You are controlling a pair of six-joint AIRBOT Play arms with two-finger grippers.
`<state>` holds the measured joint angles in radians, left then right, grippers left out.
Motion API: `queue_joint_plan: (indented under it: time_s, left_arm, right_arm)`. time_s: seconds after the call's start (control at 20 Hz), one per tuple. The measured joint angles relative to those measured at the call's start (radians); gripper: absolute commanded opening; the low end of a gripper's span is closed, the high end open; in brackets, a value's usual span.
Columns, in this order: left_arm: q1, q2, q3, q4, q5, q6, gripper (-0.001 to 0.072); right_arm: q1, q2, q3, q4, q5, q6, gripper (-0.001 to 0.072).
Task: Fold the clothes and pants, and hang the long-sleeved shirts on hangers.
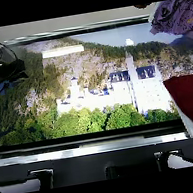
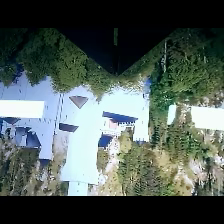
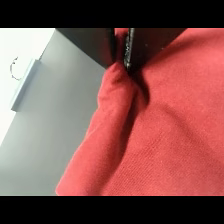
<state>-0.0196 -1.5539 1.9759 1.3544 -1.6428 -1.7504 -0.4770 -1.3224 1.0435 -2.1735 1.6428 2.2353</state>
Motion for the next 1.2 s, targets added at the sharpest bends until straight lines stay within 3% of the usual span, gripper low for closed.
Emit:
queue_joint_plan:
  time_s: [0.15, 0.25, 0.3, 0.5, 0.6, 0.8, 1.0, 1.2]
  left_arm:
    - [0.0, 0.0, 0.0, 0.0, 0.0, 0.0, 0.0018]
    - [0.0, 0.0, 0.0, 0.0, 0.0, 0.0, 0.0017]
    - [0.0, 0.0, 0.0, 0.0, 0.0, 0.0, 0.0018]
    - [0.0, 0.0, 0.0, 0.0, 0.0, 0.0, 0.0018]
    - [0.0, 0.0, 0.0, 0.0, 0.0, 0.0, 0.0017]
    - [0.014, 0.02, 0.001, 0.0, 0.002, 0.022, 0.0017]
    - [0.079, 0.101, 0.002, 0.002, 0.033, 0.05, 0.0017]
    - [0.126, 0.188, 0.0, 0.002, 0.051, 0.111, 0.0017]
  right_arm:
    - [0.0, 0.0, -0.01, -0.049, 0.0, -0.01, 0.0095]
    - [0.0, 0.0, -0.013, -0.077, -0.001, -0.013, 0.0292]
    - [0.0, 0.0, -0.014, -0.087, 0.0, -0.018, 0.0352]
    - [0.0, 0.0, 0.0, -0.066, -0.002, -0.031, 0.0356]
    - [0.006, 0.0, 0.034, -0.005, -0.023, -0.06, 0.0327]
    - [0.084, 0.0, 0.167, 0.166, -0.119, -0.153, 0.004]
    - [0.304, 0.0, 0.302, 0.363, -0.287, -0.266, 0.0032]
    - [0.601, 0.003, 0.368, 0.483, -0.421, -0.307, 0.0031]
